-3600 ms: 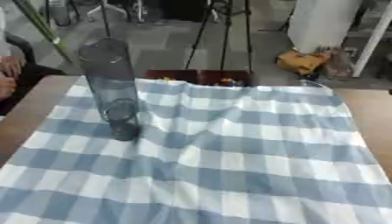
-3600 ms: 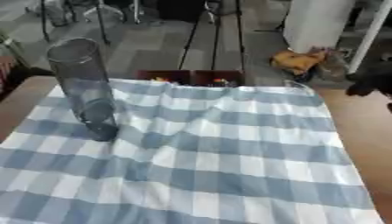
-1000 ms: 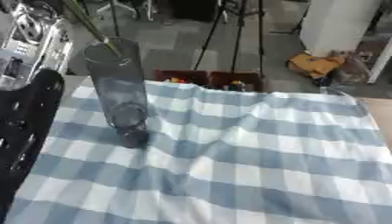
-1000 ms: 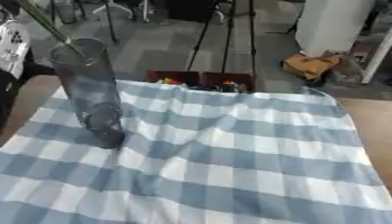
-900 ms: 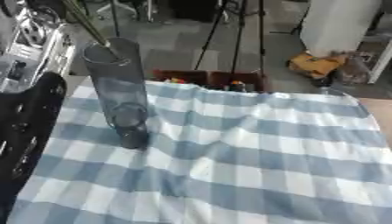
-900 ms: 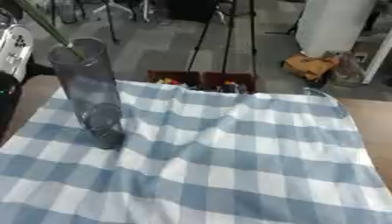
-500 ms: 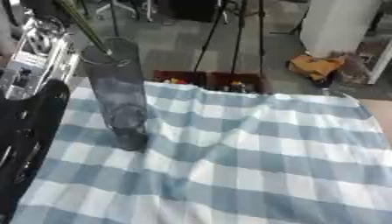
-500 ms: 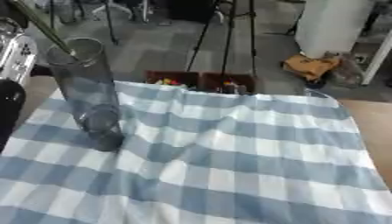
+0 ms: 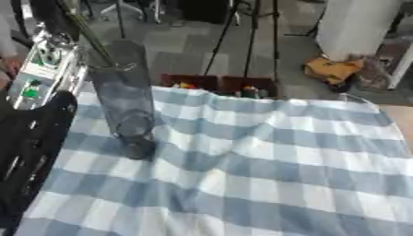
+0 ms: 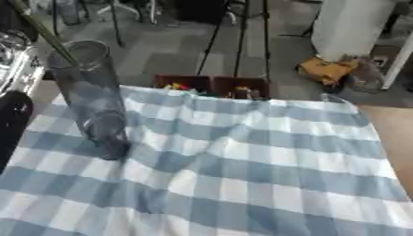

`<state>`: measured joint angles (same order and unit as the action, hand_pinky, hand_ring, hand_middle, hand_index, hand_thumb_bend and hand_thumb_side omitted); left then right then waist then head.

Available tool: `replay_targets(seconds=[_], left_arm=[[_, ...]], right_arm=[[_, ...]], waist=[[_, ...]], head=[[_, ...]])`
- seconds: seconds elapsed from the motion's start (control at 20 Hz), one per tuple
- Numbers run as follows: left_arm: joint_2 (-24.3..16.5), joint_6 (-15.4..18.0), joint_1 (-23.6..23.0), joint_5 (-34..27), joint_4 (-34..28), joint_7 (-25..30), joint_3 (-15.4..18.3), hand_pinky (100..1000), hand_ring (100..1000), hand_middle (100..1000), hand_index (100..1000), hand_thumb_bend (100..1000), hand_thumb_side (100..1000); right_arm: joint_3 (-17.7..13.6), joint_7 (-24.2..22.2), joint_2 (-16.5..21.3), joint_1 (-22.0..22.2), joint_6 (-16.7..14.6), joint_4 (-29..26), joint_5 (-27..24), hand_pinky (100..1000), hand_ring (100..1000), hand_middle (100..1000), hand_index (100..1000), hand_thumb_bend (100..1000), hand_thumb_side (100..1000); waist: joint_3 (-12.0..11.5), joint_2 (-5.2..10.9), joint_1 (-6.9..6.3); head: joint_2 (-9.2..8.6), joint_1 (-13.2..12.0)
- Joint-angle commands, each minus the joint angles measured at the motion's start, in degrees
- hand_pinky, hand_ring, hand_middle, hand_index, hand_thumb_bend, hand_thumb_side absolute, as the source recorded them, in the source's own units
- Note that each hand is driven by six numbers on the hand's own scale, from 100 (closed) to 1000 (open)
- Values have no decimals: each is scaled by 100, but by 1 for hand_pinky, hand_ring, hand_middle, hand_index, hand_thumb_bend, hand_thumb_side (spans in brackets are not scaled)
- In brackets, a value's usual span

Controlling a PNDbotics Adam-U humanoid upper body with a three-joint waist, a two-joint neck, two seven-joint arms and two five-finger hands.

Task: Arrange flowers into the vase.

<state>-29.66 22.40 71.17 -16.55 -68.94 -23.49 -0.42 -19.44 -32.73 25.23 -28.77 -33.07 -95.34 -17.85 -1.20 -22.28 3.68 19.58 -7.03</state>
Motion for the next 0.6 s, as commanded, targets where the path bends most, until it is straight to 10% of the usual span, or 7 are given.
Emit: replay_targets(seconds=[0.05,0.6], left_arm=[[-64,-57,124,83,70,-35,35,100,100,100,108,100,760],[-73,-240,119,403,326,-173,11,100,100,122,110,100,809]], right_arm=[[-71,-91,223,-46,-107,-36,-75,777,564,473,765,100,1000],[-97,-100,232,-13,-73,-48,-69,778,564,472,765,100,1000]], waist=[[9,116,-24],[29,99,-66]], head=[[-28,-22],[-49,-31]])
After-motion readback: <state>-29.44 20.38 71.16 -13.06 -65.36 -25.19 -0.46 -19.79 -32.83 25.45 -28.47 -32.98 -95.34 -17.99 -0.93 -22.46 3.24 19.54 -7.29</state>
